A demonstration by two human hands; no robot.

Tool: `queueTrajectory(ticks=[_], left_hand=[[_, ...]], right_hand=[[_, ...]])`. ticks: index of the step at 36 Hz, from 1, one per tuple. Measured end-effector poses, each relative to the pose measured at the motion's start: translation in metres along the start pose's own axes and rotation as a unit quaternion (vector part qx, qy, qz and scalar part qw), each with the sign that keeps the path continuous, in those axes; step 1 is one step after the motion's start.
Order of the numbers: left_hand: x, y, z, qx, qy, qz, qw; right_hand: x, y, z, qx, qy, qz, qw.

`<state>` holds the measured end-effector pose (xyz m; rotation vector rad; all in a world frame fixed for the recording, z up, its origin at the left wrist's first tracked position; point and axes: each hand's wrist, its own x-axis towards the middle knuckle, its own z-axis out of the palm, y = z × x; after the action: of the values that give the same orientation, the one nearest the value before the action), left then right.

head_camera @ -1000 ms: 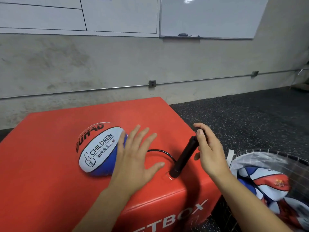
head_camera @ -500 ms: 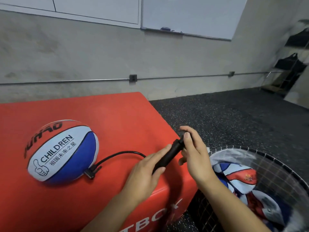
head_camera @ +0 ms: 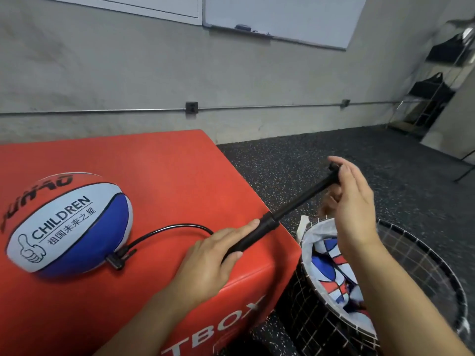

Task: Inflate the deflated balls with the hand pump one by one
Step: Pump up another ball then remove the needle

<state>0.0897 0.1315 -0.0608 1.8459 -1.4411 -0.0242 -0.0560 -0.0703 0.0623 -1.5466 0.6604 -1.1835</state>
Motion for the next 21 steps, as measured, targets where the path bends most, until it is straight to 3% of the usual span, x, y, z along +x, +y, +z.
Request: queueTrajectory(ticks=[10,21], left_hand=[[-0.003,-0.002,-0.003,-0.033,0.011,-0.018,0.999],[-0.005,-0.006,-0.002,-0.096,0.044,-0.033,0.994]], right_hand=[[-0.014,0.022,0.032,-0.081,-0.074,-0.058,0.992],[-0.04,0.042,0.065,-0.137,-0.177,-0.06,0.973]])
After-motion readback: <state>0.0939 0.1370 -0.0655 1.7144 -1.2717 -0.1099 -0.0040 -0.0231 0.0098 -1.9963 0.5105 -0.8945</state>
